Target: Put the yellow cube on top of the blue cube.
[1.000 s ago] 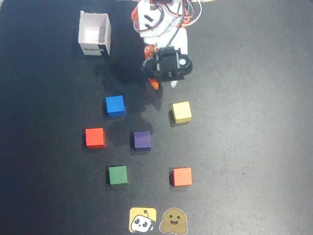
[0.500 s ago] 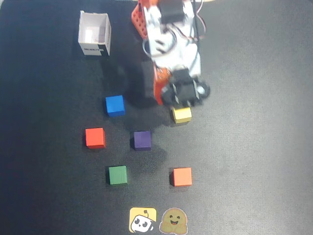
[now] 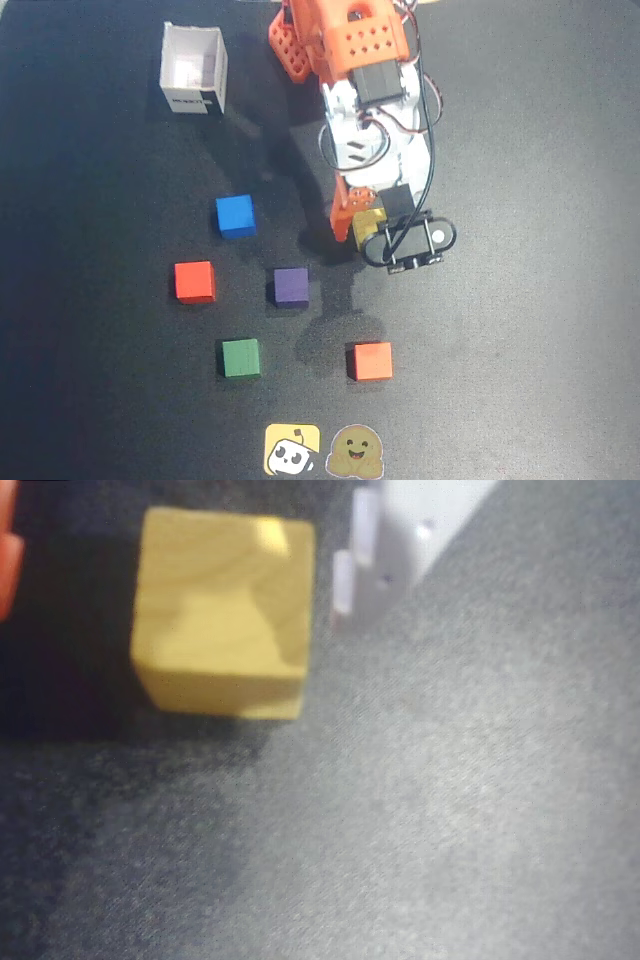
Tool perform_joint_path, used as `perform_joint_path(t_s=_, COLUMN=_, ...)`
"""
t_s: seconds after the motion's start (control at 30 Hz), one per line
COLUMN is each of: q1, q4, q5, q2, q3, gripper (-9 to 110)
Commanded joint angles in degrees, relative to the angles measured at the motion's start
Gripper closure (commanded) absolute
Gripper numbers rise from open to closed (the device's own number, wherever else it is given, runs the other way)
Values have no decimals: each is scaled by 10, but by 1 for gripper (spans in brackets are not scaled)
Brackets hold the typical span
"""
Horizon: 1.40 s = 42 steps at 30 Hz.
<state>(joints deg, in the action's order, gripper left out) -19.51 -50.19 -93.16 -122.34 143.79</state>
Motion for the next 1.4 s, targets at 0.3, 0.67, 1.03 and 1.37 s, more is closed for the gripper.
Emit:
perform_joint_path(t_s=0.3, q1=-5, q4=52, q5=-14, q2=58, q3=5, gripper=77)
perform_joint_path(t_s=0.67, q1=-9, q4=90, q5=-22, q2=98, q3=33, gripper=79)
perform_joint_path(t_s=1.03, q1=-11, q4=98, q5=-26, q2=99, q3=49, gripper=95)
perform_joint_path(t_s=1.37, q1=2, q4=49, q5=-40, q2=101, q3=11, gripper=96)
